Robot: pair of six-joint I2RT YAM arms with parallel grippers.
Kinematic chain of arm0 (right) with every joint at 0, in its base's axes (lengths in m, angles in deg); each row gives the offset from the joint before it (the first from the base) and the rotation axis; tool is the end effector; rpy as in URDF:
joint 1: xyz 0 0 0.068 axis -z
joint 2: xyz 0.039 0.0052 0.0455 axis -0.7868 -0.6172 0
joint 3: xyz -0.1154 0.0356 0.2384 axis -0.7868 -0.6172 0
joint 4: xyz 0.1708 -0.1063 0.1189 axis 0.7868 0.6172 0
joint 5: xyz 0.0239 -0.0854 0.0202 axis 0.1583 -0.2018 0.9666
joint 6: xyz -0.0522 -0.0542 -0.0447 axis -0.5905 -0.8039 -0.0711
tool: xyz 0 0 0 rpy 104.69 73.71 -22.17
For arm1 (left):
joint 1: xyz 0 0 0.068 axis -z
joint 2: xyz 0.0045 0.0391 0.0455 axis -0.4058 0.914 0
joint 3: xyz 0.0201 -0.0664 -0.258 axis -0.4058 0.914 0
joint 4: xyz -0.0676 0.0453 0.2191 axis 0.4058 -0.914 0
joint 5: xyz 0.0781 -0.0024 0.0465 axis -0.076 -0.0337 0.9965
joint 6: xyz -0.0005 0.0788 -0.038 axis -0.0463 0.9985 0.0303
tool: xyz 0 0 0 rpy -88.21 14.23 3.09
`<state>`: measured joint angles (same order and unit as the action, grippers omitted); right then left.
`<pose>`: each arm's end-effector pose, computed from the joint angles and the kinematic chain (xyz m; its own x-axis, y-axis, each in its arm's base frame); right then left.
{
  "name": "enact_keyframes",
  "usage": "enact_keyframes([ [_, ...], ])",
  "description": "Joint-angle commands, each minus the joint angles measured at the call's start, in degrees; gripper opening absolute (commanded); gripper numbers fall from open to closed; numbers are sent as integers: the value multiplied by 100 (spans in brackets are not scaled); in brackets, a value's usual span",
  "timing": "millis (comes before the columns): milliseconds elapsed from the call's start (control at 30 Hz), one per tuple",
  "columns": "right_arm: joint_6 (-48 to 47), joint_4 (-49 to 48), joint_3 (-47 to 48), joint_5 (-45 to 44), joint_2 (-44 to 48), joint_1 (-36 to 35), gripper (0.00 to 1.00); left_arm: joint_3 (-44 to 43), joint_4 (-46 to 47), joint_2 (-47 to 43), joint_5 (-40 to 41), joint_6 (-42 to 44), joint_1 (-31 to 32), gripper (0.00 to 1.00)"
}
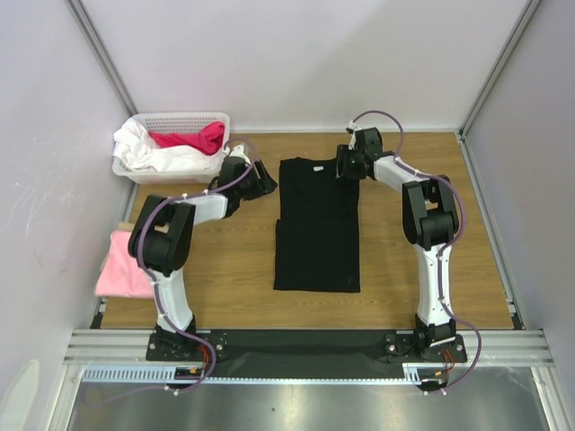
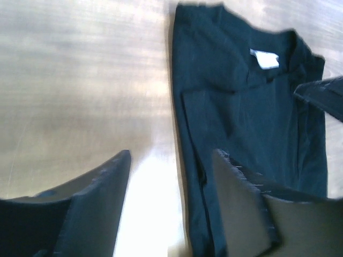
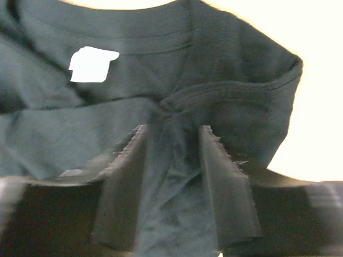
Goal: Fold and stack the t-shirts
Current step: Fold the tshirt
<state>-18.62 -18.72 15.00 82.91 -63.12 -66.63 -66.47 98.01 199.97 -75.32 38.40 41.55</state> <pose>0.4905 0.1416 0.1433 -0.7330 0.0101 -0.6801 -0.2185 0.9434 0.2495 0.4117 -0.1401 0.1566 -0.6238 -0.3683 -0.6893 0.0675 0.8533 -0.5171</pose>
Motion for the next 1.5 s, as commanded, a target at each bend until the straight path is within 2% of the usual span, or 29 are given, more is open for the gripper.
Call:
enact_keyframes([
  [0, -39, 36, -47, 478, 859, 42, 58, 204, -299, -858, -193, 67, 15, 70],
  [67, -48, 115, -135, 470, 1098, 42, 65, 459, -510, -1149, -220, 102, 41, 73],
  [200, 206, 274, -740, 408, 1879, 50, 70, 985, -756, -1887, -158, 67, 269, 77],
  [300, 610, 116, -1750, 469, 2626, 59, 74, 1495, -809, -2467, -88, -56, 471, 80],
  [333, 838, 55, -2414, 504, 2837, 51, 76, 1758, -809, -2591, -62, -99, 637, 81],
  [433, 1155, -235, -3454, 619, 3584, 59, 79, 2311, -739, -3074, 78, -301, 1060, 82],
  [467, 1339, -306, -4145, 680, 3769, 59, 79, 2444, -730, -3197, 157, -406, 1183, 83],
  [533, 1481, -447, -4712, 750, 4340, 50, 79, 2847, -739, -3601, 499, -556, 1525, 85],
  [567, 1612, -464, -5245, 777, 4551, 50, 80, 2989, -722, -3742, 579, -713, 1614, 86],
  [700, 1911, -517, -6310, 1005, 5744, -2, 81, 3648, -765, -4445, 940, -1110, 1878, 86],
  [867, 2254, -219, -7086, 1032, 6696, -222, 81, 4291, -809, -5035, 1089, -1610, 2290, 86],
  [1167, 2923, 370, -8159, 1032, 7979, -380, 75, 4625, -905, -5026, 1317, -2208, 2959, 83],
  [1467, 3178, 265, -8502, 1085, 8227, -644, 68, 4898, -608, -4869, 1468, -2508, 3170, 75],
])
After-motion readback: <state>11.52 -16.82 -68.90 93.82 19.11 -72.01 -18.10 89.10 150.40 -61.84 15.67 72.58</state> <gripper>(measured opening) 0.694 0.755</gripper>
